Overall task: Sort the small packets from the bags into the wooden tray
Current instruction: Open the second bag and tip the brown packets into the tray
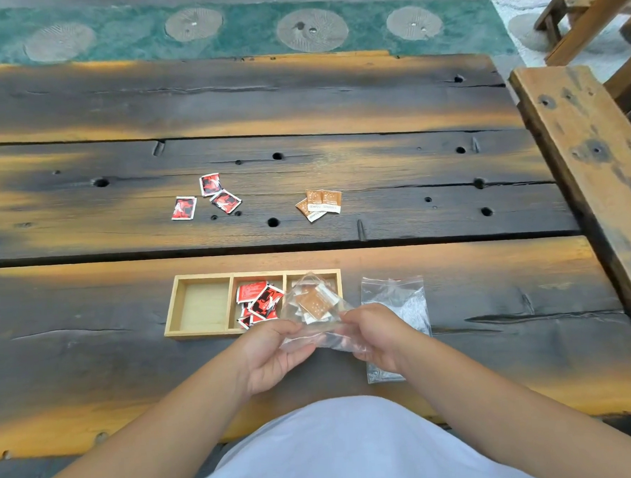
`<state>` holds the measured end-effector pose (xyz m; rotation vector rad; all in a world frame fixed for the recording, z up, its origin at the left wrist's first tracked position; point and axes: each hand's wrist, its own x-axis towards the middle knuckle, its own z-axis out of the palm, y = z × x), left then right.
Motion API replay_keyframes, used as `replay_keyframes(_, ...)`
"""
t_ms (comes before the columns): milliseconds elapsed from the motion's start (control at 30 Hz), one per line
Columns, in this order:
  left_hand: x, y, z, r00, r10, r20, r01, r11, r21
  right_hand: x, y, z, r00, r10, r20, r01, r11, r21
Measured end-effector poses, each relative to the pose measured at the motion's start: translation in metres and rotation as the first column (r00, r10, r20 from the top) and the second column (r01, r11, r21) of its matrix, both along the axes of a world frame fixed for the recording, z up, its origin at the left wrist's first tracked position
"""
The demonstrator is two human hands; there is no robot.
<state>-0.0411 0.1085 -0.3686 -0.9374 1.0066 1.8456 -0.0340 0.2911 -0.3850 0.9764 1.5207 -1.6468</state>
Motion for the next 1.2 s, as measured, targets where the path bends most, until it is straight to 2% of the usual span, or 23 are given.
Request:
replay_keyframes(267, 0.019, -0.001, 0.013, 0.999, 0.005, -0.036, -0.004, 1.000, 0.029, 0.013, 0.003, 0.015, 0.998, 0.032, -0.050, -0.032, 0.999, 0.003)
replay_keyframes(633, 0.053, 0.006, 0.025, 0.989, -0.036, -0.146, 0.026, 0.998, -0.065, 0.049, 0.011, 0.022, 0.987, 0.082, -0.139, -0.087, 0.996, -0.026)
replay_keyframes(800, 0.061, 0.017, 0.029, 0.977, -0.107, -0.183, 0.090, 0.991, -0.097, 0.062, 0.022, 0.019, 0.986, 0.030, -0.163, -0.039, 0.998, -0.052)
replay_keyframes(933, 0.065, 0.028, 0.033, 0.938, -0.246, -0.244, 0.211, 0.965, -0.158, 0.071, 0.030, 0.026, 0.981, -0.007, -0.196, -0.012, 0.995, -0.094)
replay_keyframes(1200, 0.057, 0.056, 0.016, 0.840, -0.453, -0.298, 0.392, 0.887, -0.243, 0.081, 0.061, 0.005, 0.949, 0.094, -0.302, -0.048, 0.987, 0.156)
